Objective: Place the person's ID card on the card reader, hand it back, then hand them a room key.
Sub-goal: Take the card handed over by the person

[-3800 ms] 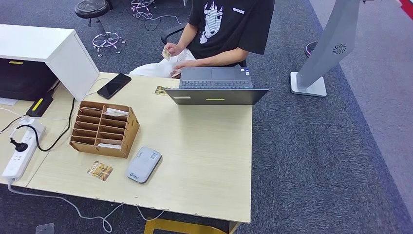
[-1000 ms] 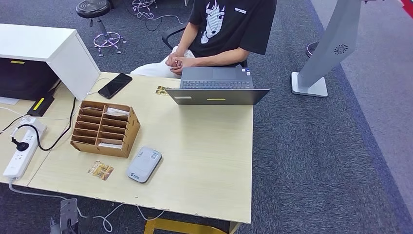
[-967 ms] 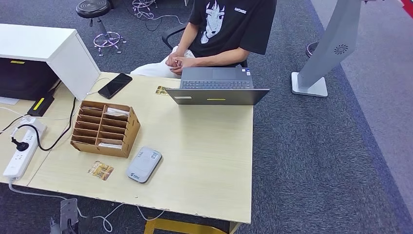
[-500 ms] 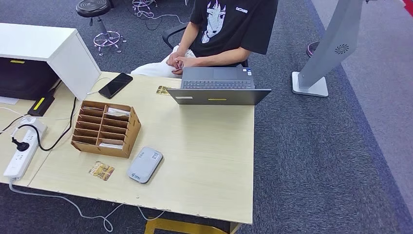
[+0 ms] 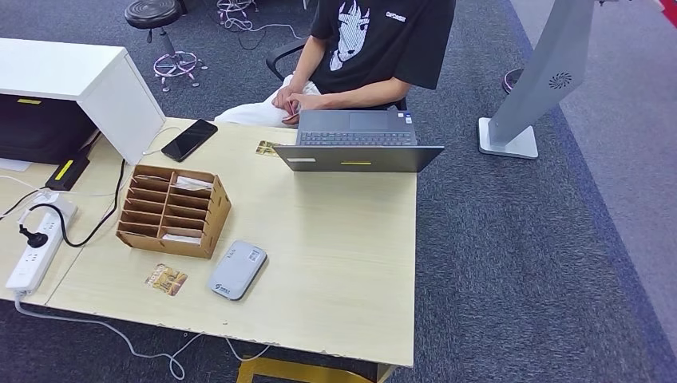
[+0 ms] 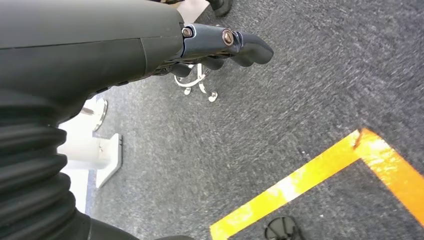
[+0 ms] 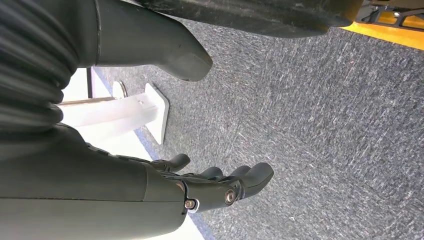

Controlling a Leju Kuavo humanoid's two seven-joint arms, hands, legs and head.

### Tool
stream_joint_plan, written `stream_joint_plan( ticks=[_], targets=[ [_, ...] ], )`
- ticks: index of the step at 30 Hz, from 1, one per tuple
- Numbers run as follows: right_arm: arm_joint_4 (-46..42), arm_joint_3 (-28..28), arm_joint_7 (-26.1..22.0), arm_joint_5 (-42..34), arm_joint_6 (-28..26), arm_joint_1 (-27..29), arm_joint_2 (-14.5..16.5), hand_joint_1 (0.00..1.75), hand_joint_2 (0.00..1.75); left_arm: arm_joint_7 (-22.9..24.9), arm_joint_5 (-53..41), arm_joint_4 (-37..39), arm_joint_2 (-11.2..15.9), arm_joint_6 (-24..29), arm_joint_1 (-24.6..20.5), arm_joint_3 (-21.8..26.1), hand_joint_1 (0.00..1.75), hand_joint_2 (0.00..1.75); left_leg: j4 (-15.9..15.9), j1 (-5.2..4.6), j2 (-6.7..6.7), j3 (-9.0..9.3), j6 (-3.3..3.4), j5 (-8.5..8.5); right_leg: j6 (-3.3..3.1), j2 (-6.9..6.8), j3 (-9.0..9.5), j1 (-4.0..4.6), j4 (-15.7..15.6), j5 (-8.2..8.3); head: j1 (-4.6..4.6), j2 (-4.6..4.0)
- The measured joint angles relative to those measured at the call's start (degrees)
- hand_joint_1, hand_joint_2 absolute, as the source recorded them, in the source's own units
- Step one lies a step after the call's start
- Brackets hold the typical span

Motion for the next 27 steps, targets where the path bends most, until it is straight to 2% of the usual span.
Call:
stream_joint_plan(
  ticks=[2, 7, 15, 17, 21, 27],
  targets=[
    [0.0, 0.0, 0.0, -0.2, 0.1, 0.0, 0.0, 0.0, 1.75, -2.4, 1.9, 0.0, -0.3, 0.0, 0.6, 1.1, 0.0, 1.75, 0.0, -0.01, 0.0, 0.0, 0.0, 0.0, 0.0, 0.0, 0.01, -0.01, 0.0, 0.0, 0.0, 0.0],
    [0.0, 0.0, -0.3, -1.0, -0.2, 0.0, -0.1, 0.0, 1.75, -14.2, 3.8, 0.0, -0.1, 0.0, 2.7, 6.2, 0.0, 1.75, 0.0, -0.01, 0.0, 0.0, 0.0, -0.01, 0.0, 0.0, -0.01, 0.0, 0.0, -0.01, -0.01, 0.0],
    [0.0, 0.2, -0.6, -1.0, -0.6, 0.0, -0.1, 0.0, 1.75, -32.2, 3.9, 0.1, -0.6, 0.0, 5.6, 20.3, 0.0, 1.75, 0.0, -0.01, 0.0, 0.0, 0.0, -0.01, 0.0, -0.01, -0.01, -0.01, 0.0, -0.01, 0.0, 0.0],
    [0.0, 0.5, -0.7, -0.9, -0.6, 0.0, -0.1, 0.0, 1.75, -34.2, 3.7, 0.1, -0.8, 0.0, 5.7, 23.2, 0.0, 1.75, 0.0, -0.01, 0.0, -0.01, 0.01, -0.01, 0.0, -0.01, 0.0, -0.01, 0.0, -0.01, 0.0, 0.0],
    [0.0, 1.0, -0.8, -0.7, -0.6, 0.0, -0.1, 0.0, 1.75, -34.9, 3.1, 0.1, -0.8, 0.0, 5.7, 27.2, 0.0, 1.75, 0.0, -0.01, 0.0, 0.0, 0.01, -0.01, 0.01, -0.01, 0.01, -0.01, 0.0, 0.0, 0.01, 0.0],
    [0.0, 1.4, -1.1, -0.8, -0.8, 0.0, -0.1, 0.0, 1.75, -34.9, 3.8, 0.1, 0.9, 0.0, 5.7, 29.5, 0.0, 1.75, 0.0, 0.01, -0.02, 0.01, 0.0, -0.01, 0.0, -0.03, 0.0, 0.02, 0.0, -0.01, -0.01, 0.0]
  ],
)
